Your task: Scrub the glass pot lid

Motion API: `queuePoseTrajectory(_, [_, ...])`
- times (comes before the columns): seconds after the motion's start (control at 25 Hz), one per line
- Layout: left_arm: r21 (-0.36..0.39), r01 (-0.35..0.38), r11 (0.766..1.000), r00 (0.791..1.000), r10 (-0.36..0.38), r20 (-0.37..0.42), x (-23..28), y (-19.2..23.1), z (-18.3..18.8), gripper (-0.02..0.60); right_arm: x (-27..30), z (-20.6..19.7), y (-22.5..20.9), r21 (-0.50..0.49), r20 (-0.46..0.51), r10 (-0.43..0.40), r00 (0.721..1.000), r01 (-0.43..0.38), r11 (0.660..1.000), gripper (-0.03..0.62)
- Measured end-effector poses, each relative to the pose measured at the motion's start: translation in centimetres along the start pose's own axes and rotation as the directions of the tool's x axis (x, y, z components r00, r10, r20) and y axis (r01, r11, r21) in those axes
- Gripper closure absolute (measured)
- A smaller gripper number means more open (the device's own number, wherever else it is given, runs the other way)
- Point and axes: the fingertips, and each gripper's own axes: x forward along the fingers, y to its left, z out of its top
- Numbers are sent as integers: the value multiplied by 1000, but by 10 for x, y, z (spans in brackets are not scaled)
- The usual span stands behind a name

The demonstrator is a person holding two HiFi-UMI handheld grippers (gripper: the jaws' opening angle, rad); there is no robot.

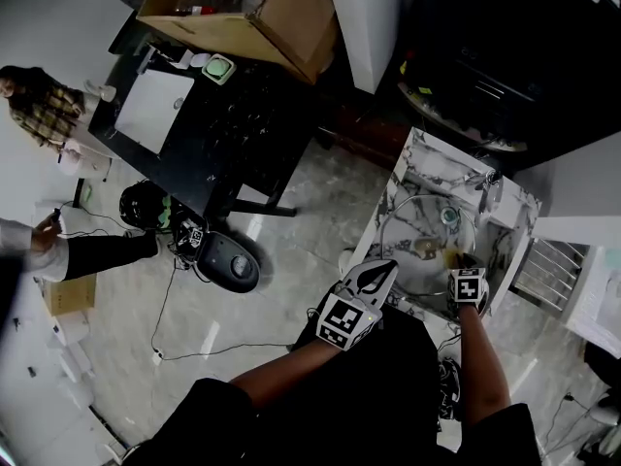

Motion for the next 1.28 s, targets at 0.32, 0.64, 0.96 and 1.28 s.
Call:
queuePoseTrajectory(0.32, [8,14,1000,1000,-14,5,-5,1,-1,565,-3,-7,10,3,-18,11,1000,-11,1000,530])
queuePoseTrajectory(0.64, [30,9,1000,1000,-9,-3,-12,8,2,565,-4,-13,23,11,-39,29,999,-29,1000,530])
queuePoseTrajectory(0.96, [17,17,1000,1000,-17,15,-16,16,7,565,-5,-12,44,-5,-72,59,996,-59,998,530])
queuePoseTrajectory(1.28, [-7,18,1000,999,-17,38,-20,31,7,565,-1,-2,63,-29,-78,68,995,-70,997,530])
